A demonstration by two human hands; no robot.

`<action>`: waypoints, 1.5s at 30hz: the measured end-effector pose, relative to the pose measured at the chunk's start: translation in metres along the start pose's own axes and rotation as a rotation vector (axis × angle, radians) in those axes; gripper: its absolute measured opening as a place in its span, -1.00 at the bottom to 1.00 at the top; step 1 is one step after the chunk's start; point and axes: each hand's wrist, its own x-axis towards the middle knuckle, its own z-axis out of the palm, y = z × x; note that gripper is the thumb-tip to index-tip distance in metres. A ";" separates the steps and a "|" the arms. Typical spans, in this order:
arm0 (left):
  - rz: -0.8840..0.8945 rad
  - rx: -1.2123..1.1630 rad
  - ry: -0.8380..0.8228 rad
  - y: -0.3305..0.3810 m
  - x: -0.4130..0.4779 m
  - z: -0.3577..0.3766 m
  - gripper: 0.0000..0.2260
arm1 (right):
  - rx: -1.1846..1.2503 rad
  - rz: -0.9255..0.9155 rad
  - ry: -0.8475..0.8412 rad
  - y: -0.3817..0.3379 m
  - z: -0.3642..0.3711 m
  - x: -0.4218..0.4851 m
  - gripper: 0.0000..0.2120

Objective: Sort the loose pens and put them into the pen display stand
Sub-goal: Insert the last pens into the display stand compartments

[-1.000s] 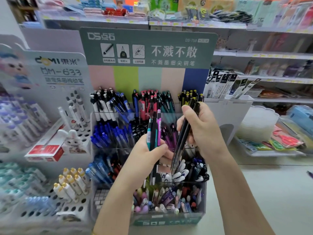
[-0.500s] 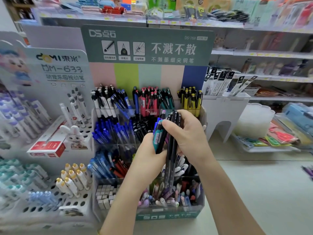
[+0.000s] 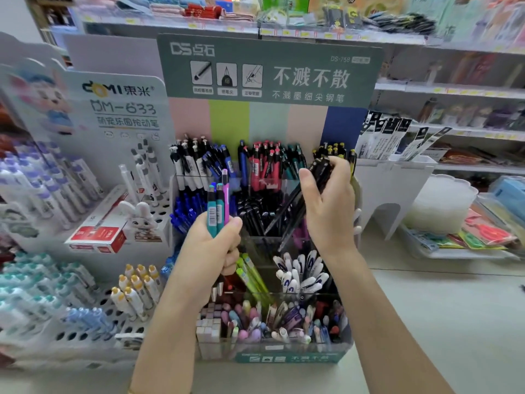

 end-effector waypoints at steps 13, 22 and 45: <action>-0.045 -0.095 -0.056 -0.004 0.005 -0.005 -0.89 | -0.209 -0.383 0.064 0.014 0.047 -0.004 -0.74; -0.035 -0.117 -0.077 -0.005 0.011 -0.005 -0.90 | -0.294 -0.397 0.014 0.016 0.059 -0.005 -0.76; 0.004 -0.175 -0.092 -0.005 0.013 -0.016 -0.86 | -0.650 -0.208 -0.139 0.016 0.073 -0.050 -0.44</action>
